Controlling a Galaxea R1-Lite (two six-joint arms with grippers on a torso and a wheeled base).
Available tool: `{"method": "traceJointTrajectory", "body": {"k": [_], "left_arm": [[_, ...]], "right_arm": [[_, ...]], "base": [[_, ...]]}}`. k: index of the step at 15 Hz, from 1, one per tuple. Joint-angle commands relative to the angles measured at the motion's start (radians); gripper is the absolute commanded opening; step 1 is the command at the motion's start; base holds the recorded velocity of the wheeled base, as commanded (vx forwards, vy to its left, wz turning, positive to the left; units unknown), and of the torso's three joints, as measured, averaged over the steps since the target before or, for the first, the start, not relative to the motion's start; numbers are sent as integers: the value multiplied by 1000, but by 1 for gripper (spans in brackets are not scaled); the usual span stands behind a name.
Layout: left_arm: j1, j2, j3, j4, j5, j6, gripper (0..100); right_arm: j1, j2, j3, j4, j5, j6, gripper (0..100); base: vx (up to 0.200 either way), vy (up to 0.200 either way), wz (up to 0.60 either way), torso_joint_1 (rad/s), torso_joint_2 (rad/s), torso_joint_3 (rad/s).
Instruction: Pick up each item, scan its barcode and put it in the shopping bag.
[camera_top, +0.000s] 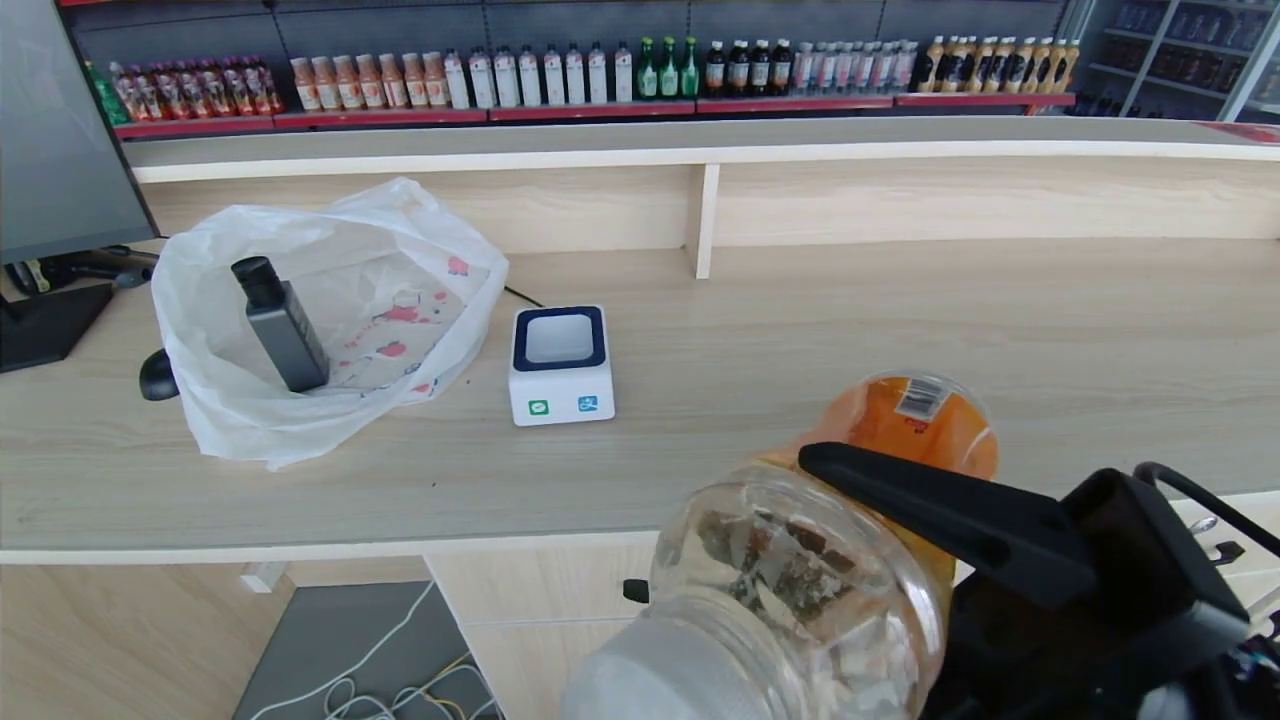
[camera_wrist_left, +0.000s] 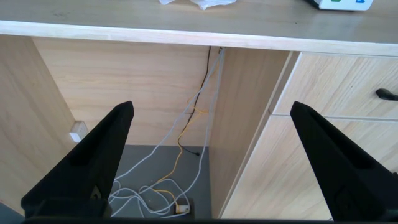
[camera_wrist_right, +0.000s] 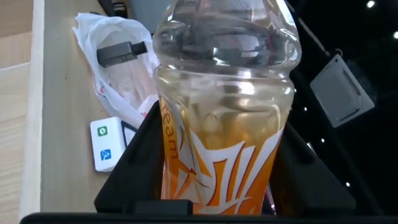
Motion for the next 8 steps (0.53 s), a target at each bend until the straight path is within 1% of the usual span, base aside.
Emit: {"method": "traceJointTrajectory", "body": {"k": [1, 3, 5, 8], "left_arm": [[0, 0, 0, 0, 0, 0, 100], [-1, 0, 0, 0, 0, 0, 100], [0, 0, 0, 0, 0, 0, 100], [-1, 0, 0, 0, 0, 0, 100]], "right_arm": [[12, 23, 11, -14, 15, -33, 0], [23, 45, 11, -66, 36, -48, 0], [23, 59, 12, -66, 64, -68, 0], [23, 59, 16, -66, 72, -89, 0]], "base": [[0, 0, 0, 0, 0, 0], [0, 0, 0, 0, 0, 0], [0, 0, 0, 0, 0, 0], [0, 0, 0, 0, 0, 0]]}}
